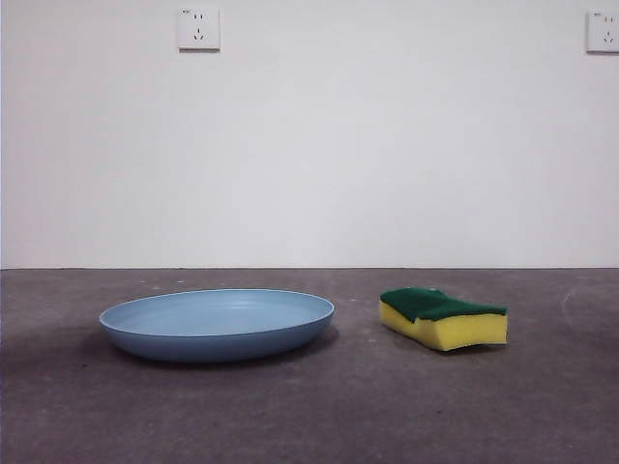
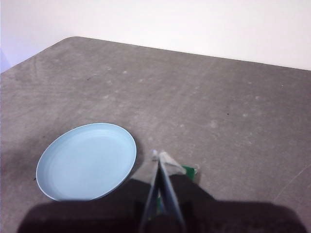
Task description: Pick up the plate,pick up the cloth,clean the plate with the cloth
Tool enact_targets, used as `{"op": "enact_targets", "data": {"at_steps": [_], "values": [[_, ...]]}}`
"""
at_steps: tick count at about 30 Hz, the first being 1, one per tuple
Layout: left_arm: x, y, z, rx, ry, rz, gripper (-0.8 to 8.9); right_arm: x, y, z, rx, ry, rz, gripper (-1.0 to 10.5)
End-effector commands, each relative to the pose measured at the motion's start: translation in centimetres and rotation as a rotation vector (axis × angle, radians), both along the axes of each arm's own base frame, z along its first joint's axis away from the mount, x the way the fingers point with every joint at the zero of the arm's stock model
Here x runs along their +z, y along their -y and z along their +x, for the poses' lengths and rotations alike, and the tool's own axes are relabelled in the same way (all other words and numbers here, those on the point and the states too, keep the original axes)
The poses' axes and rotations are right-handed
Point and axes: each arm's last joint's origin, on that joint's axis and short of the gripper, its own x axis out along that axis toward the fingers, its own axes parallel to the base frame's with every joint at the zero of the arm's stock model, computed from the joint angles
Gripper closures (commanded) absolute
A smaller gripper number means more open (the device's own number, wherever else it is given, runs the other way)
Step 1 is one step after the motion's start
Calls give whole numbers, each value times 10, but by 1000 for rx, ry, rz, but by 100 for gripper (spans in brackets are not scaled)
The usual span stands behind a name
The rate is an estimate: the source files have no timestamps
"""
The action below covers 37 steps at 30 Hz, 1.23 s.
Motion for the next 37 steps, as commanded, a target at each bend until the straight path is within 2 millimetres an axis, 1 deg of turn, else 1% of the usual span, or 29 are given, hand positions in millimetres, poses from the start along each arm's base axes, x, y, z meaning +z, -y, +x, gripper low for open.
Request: {"op": "enact_targets", "data": {"at_steps": [1,5,7,9,13,15,20,25,31,37], "values": [[-1,0,1,-9,28,68,817,0,0,0,-5,1,10,963],[0,-6,-4,19,85,69,817,0,0,0,-5,1,10,963],[-4,-10,-5,16,114,49,817,0,0,0,-5,1,10,963],[-14,-14,-5,18,143,30,817,0,0,0,-5,1,10,963],[-43,-24,-6,105,211,14,817,0,0,0,-5,1,10,963],[-58,-27,-6,122,227,10,817,0,0,0,-5,1,10,963],[-95,-32,-6,178,219,13,817,0,0,0,-5,1,10,963],[-120,-35,-6,210,199,17,817,0,0,0,-5,1,10,963],[-137,-37,-6,232,180,-3,817,0,0,0,-5,1,10,963],[-147,-37,-7,235,82,-7,817,0,0,0,-5,0,10,963]]}}
